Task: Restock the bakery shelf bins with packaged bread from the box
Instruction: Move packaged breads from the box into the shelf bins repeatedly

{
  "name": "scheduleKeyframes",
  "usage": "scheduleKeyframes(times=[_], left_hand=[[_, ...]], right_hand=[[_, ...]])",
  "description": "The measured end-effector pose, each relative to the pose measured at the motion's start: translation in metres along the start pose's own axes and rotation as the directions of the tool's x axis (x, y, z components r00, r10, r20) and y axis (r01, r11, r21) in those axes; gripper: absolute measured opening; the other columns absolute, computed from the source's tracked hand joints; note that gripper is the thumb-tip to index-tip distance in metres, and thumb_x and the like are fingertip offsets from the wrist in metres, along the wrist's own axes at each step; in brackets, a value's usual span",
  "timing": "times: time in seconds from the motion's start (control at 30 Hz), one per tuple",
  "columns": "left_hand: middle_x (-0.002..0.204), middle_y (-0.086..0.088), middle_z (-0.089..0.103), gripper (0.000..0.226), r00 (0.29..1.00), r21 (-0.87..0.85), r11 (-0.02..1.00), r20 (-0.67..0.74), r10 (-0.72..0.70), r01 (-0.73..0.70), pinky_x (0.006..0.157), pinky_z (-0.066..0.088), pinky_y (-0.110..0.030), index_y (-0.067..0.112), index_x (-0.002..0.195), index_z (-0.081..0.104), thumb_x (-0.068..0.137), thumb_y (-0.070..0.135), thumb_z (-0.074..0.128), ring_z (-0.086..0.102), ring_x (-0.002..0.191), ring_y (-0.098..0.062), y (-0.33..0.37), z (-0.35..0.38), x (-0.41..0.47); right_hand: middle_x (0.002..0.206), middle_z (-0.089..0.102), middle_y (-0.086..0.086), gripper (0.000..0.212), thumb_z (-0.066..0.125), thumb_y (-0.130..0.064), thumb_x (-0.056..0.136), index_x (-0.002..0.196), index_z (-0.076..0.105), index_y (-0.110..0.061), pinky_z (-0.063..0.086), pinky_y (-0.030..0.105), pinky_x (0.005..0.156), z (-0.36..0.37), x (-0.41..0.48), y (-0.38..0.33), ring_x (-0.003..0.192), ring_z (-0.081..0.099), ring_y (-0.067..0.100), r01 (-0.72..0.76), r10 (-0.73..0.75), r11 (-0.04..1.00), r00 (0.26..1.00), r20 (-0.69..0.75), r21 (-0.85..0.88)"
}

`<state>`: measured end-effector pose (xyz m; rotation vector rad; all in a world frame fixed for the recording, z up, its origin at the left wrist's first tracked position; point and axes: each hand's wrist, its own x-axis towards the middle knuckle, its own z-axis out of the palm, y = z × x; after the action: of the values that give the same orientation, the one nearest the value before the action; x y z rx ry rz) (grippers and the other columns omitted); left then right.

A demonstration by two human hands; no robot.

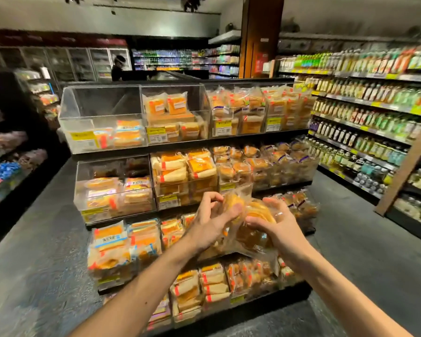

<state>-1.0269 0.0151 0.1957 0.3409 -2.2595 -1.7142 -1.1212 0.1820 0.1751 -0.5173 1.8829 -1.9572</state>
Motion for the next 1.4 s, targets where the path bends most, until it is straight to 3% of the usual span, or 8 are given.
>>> scheduleKeyframes(times=[0.3,0.5,0.67,0.8,0.93,1.03,1.2,1.4], left_hand=[[0.118,-0.001,0.058,0.077,0.943,-0.279,0.902,0.128,-0.307,0.331,0.072,0.058,-0.029,0.031,0.126,0.035,0.069,0.045,0.086,0.066,0.098,-0.015,-0.030,0.045,0.163],[0.126,-0.005,0.064,0.112,0.918,-0.470,0.789,0.169,-0.359,0.396,0.098,0.053,-0.044,0.031,0.145,0.031,0.051,0.043,0.091,0.069,0.105,-0.020,-0.060,0.058,0.283],[0.116,-0.014,0.072,0.041,0.858,-0.604,0.614,0.296,-0.419,0.508,0.106,0.046,-0.049,0.011,0.131,0.057,0.091,0.017,0.065,0.065,0.115,-0.033,-0.073,0.075,0.352],[0.128,-0.014,0.066,0.052,0.815,-0.575,0.580,0.370,-0.445,0.577,0.110,0.039,-0.051,0.013,0.138,0.055,0.090,0.031,0.067,0.058,0.125,-0.033,-0.089,0.090,0.397],[0.149,-0.007,0.048,0.114,0.841,-0.586,0.613,0.266,-0.472,0.530,0.114,0.035,-0.055,0.042,0.151,0.025,0.061,0.040,0.095,0.049,0.134,-0.025,-0.104,0.109,0.429],[0.125,-0.001,0.065,0.074,0.887,-0.558,0.722,0.054,-0.459,0.408,0.081,0.058,-0.037,0.031,0.138,0.038,0.080,0.017,0.081,0.069,0.104,-0.019,-0.101,0.121,0.450],[0.122,0.015,0.056,0.058,0.920,0.203,0.965,-0.384,-0.078,0.166,0.095,0.047,-0.028,0.042,0.118,0.050,0.076,0.021,0.085,0.055,0.113,-0.006,-0.097,0.134,0.483],[0.126,-0.015,0.049,0.074,0.844,0.822,0.554,-0.200,0.498,-0.132,0.108,0.037,-0.021,0.016,0.125,0.063,0.058,-0.006,0.086,0.041,0.119,-0.016,-0.108,0.150,0.522]], right_hand=[[0.118,0.069,0.007,0.098,0.098,-0.052,0.037,0.121,0.055,-0.027,0.056,0.042,0.093,-0.065,0.129,0.019,0.106,0.068,0.021,-0.023,0.015,0.997,0.995,-0.103,-0.078],[0.110,0.072,0.013,0.088,0.099,-0.029,0.042,0.119,0.057,-0.023,0.059,0.040,0.083,-0.096,0.236,0.024,0.098,0.072,0.025,-0.149,0.151,0.989,0.981,-0.125,0.023],[0.108,0.072,0.017,0.091,0.099,-0.021,0.044,0.123,0.055,-0.016,0.057,0.034,0.068,-0.123,0.299,0.034,0.089,0.074,0.026,-0.215,0.233,0.969,0.960,-0.156,0.125],[0.113,0.069,0.017,0.080,0.086,-0.017,0.054,0.126,0.052,-0.016,0.059,0.037,0.071,-0.150,0.348,0.035,0.092,0.073,0.028,-0.248,0.266,0.955,0.959,-0.098,0.163],[0.115,0.070,0.014,0.085,0.093,-0.025,0.053,0.127,0.053,-0.018,0.057,0.047,0.088,-0.172,0.399,0.037,0.099,0.072,0.030,-0.296,0.295,0.951,0.955,0.018,0.091],[0.110,0.070,0.012,0.078,0.088,-0.019,0.058,0.127,0.052,-0.018,0.058,0.030,0.067,-0.196,0.437,0.033,0.085,0.075,0.021,-0.294,0.283,0.954,0.949,0.138,0.062],[0.096,0.077,0.010,0.070,0.090,-0.018,0.059,0.120,0.057,-0.017,0.055,0.030,0.064,-0.246,0.491,0.024,0.079,0.075,0.018,-0.310,0.290,0.950,0.923,0.252,0.042],[0.102,0.075,0.011,0.069,0.087,-0.022,0.062,0.123,0.055,-0.020,0.054,0.027,0.065,-0.280,0.523,0.017,0.078,0.075,0.012,-0.336,0.307,0.941,0.902,0.303,0.046]])
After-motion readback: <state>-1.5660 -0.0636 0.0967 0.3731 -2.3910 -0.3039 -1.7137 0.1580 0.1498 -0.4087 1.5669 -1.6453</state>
